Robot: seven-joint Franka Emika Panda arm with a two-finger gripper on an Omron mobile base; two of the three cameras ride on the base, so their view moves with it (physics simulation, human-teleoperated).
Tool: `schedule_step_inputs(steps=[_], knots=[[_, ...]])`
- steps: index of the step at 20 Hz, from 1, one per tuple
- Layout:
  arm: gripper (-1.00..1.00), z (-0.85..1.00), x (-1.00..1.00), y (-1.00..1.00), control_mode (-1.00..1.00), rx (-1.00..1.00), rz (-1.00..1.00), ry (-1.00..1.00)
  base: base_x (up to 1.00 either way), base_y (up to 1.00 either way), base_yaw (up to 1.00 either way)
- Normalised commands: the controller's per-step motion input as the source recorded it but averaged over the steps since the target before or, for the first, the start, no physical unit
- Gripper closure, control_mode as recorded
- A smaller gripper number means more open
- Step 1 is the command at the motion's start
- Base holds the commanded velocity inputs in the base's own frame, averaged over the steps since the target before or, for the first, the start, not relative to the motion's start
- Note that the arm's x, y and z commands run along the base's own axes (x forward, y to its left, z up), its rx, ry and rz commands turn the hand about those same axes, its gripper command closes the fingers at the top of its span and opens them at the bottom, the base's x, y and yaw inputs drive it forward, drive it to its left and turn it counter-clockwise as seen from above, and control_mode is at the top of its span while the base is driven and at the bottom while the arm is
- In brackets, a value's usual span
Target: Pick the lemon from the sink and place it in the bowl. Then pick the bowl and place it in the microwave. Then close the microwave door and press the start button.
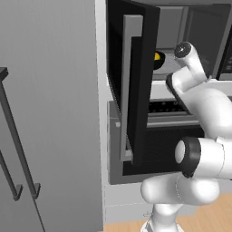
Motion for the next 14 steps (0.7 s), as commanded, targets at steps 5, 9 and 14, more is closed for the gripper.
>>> schedule_step_inputs(steps=[5,9,14], knots=[[-1.0,-0.27,-0.27,-0.19,-1.0,-0.4,-0.12,-0.03,0.0,0.0,0.0],[-1.0,-0.22,-0.39,-0.25,-1.0,-0.34,-0.12,-0.1,0.0,0.0,0.0],[-1.0,-0.13,-0.67,-0.2,-1.0,-0.25,-0.06,-0.26,0.0,0.0,0.0]])
